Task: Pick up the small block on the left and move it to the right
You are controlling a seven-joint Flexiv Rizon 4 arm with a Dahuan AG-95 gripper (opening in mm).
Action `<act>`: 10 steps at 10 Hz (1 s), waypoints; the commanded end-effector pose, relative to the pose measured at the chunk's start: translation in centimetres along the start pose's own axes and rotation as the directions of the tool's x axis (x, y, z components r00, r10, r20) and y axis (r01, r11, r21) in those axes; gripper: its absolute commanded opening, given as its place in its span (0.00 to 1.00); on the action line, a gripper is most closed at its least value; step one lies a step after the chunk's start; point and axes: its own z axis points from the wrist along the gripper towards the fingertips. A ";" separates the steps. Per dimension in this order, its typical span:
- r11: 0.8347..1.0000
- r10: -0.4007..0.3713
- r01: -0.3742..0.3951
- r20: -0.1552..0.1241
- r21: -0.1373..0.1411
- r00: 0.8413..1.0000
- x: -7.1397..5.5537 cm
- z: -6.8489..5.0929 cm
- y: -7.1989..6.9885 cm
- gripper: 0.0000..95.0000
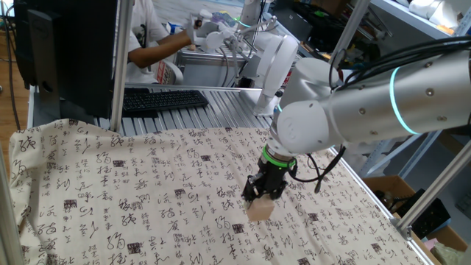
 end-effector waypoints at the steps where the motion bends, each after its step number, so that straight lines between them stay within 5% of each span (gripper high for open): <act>1: 1.000 0.005 -0.005 -0.004 -0.002 1.000 0.0 0.1 0.8 0.00; 10: 0.996 0.078 -0.078 0.002 -0.043 0.997 1.2 1.6 7.7 0.00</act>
